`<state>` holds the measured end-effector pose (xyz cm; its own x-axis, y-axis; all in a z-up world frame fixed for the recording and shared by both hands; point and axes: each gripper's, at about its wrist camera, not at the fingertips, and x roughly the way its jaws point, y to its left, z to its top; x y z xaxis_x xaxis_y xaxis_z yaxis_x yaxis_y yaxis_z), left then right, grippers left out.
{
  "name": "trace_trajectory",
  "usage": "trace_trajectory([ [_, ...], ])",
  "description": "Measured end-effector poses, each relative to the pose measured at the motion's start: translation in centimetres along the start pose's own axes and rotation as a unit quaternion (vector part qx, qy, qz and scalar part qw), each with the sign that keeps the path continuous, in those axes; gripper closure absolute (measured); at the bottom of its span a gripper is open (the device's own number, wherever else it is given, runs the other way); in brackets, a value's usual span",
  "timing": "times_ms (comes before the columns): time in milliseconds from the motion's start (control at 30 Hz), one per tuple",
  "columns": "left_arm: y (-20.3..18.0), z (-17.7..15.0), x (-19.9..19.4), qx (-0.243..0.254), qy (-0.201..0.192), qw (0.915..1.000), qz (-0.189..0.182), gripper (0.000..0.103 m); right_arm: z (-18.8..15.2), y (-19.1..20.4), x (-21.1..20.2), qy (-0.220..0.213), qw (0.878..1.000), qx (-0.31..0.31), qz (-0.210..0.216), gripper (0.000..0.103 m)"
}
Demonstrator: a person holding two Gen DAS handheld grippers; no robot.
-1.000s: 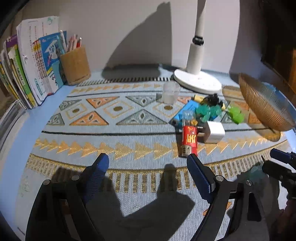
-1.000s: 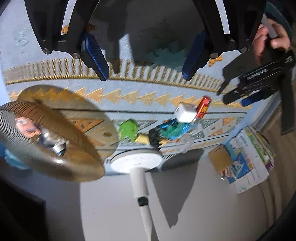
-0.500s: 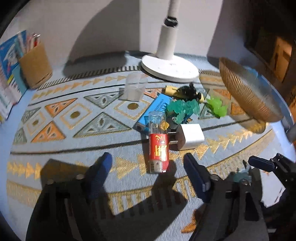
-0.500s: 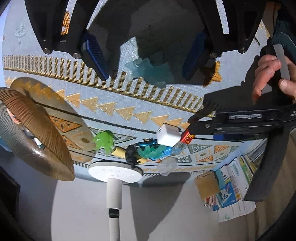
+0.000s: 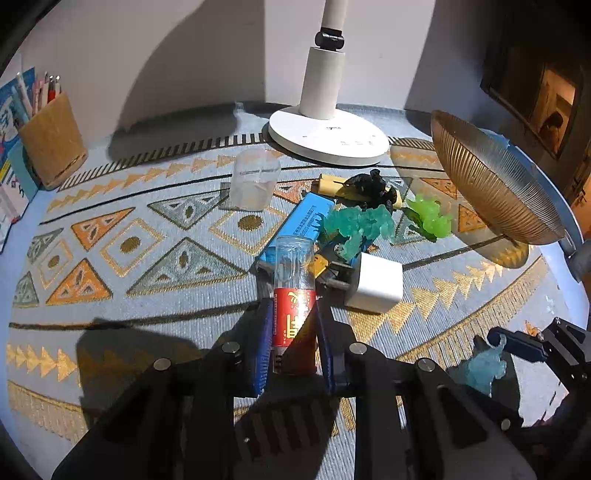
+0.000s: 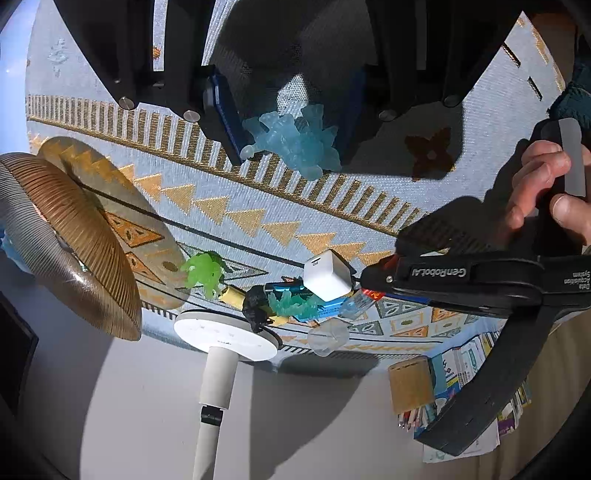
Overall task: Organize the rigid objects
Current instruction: 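Grasp the red-labelled glass vial with the left tool while the right tool grasps the teal figurine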
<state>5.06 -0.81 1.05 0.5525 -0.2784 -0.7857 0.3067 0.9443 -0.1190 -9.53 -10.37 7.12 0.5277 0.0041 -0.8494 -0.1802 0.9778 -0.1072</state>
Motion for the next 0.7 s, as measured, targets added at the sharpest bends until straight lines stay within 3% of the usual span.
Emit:
trace_trajectory([
  [333, -1.2, -2.7, -4.4, 0.018, -0.029, 0.9992, -0.022, 0.084, -0.3, -3.1, -2.0, -0.026, 0.996, 0.079, -0.010, 0.055],
  [600, -2.6, -4.2, -4.6, 0.019, -0.027, 0.9986, -0.042, 0.084, -2.4, -6.2, -2.9, 0.019, 0.992, 0.123, -0.034, 0.054],
  [700, -3.1, -4.8, -3.9, 0.017, -0.020, 0.9986, -0.046, 0.084, -3.5, -6.6, -2.6, 0.030, 0.989, 0.141, -0.021, 0.054],
])
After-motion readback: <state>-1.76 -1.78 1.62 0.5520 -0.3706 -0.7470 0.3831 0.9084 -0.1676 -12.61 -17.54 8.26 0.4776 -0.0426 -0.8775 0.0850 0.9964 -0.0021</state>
